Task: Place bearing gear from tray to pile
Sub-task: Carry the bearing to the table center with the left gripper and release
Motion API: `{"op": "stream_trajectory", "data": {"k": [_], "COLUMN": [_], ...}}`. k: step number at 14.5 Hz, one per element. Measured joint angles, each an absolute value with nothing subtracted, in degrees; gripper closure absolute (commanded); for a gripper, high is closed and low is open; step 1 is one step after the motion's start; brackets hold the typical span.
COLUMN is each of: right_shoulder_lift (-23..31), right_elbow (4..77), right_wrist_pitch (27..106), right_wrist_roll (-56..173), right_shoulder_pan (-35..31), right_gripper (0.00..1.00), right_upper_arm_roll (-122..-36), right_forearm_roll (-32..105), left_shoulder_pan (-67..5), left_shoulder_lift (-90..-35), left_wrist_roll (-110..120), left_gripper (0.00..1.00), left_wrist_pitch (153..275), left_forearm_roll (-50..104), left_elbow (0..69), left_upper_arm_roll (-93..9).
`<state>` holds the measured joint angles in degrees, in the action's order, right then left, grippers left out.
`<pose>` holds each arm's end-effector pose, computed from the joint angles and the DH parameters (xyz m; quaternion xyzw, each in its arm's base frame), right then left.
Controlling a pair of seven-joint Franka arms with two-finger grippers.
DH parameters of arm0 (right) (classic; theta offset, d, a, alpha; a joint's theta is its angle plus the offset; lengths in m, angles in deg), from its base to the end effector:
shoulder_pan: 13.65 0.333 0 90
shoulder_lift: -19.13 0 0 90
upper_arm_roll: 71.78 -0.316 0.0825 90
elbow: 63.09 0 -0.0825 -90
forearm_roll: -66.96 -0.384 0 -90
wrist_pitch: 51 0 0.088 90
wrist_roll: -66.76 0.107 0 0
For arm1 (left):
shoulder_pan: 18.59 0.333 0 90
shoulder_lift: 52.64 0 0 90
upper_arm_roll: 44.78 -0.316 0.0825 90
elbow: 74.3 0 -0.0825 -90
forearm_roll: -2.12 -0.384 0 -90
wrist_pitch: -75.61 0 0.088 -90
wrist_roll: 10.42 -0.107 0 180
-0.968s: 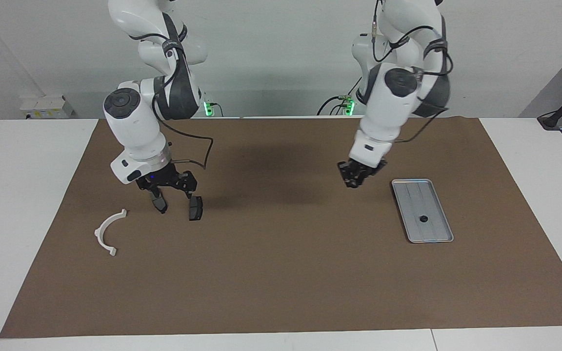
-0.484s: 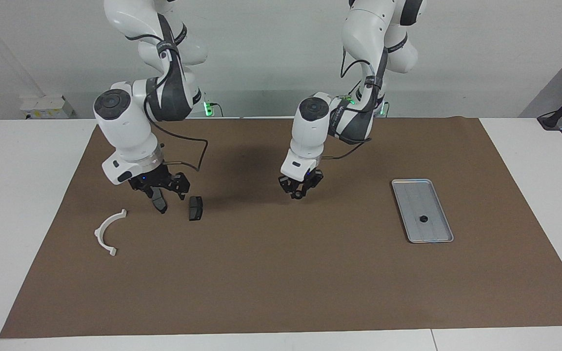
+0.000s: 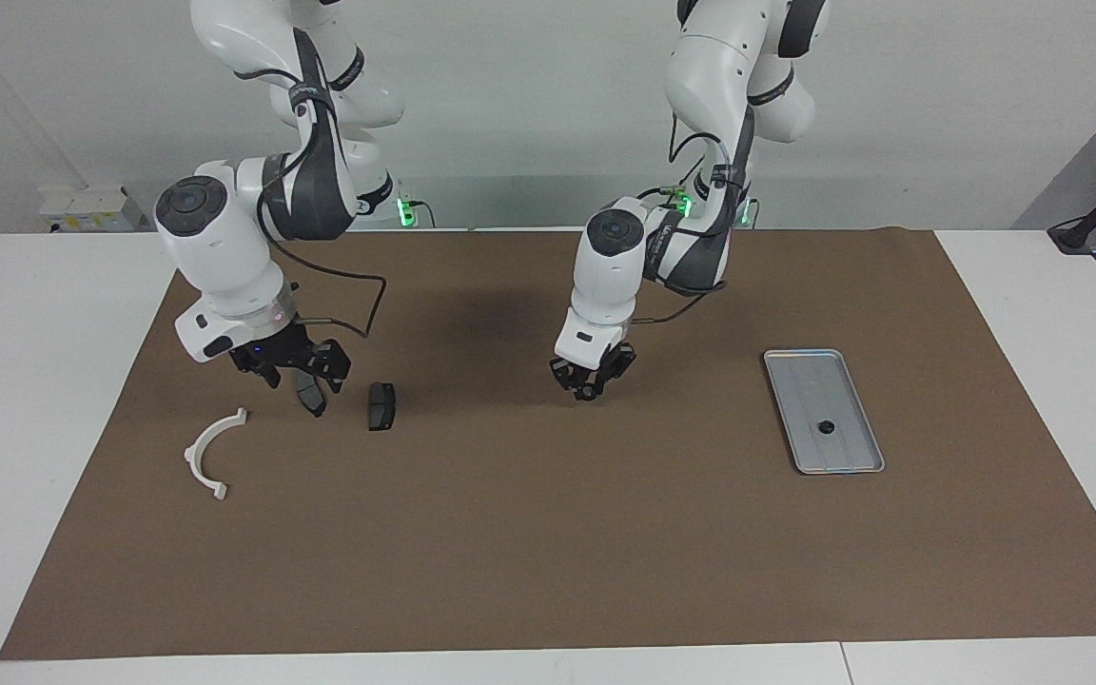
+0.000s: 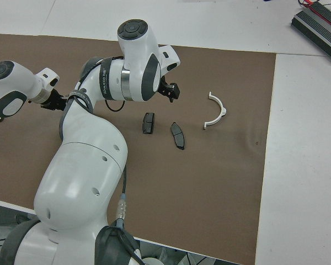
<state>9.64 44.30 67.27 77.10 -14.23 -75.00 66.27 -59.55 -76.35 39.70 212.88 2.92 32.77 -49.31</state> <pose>0.6032 0.0271 0.4264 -0.9974 0.0704 -0.0110 0.0113 0.5183 -0.3869 0.3052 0.9911 0.1196 0.0490 0.0315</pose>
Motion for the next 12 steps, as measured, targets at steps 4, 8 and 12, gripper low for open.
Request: {"op": "stream_trajectory", "data": {"k": [4,8,12], "right_shoulder_lift": [9.6,9.6,9.6], "right_elbow": [44.3,44.3,44.3], "right_wrist_pitch": [67.3,67.3,67.3], "right_wrist_roll": [77.1,77.1,77.1], "right_shoulder_pan": [-14.1,-14.1,-14.1], "right_gripper": [0.0,0.0,0.0], "right_upper_arm_roll": [-75.0,-75.0,-75.0], "right_forearm_roll": [66.3,66.3,66.3], "left_shoulder_pan": [-59.5,-59.5,-59.4], "left_shoulder_lift": [-76.7,-76.8,-76.8], "left_wrist_roll": [39.9,40.0,39.9], "left_gripper": [1.0,0.16,0.0], "left_wrist_pitch": [214.9,215.8,215.9], "left_forearm_roll": [2.9,2.9,2.8], "left_elbow": [33.6,33.8,33.8], "left_upper_arm_roll": [-49.3,-49.3,-49.7]}}
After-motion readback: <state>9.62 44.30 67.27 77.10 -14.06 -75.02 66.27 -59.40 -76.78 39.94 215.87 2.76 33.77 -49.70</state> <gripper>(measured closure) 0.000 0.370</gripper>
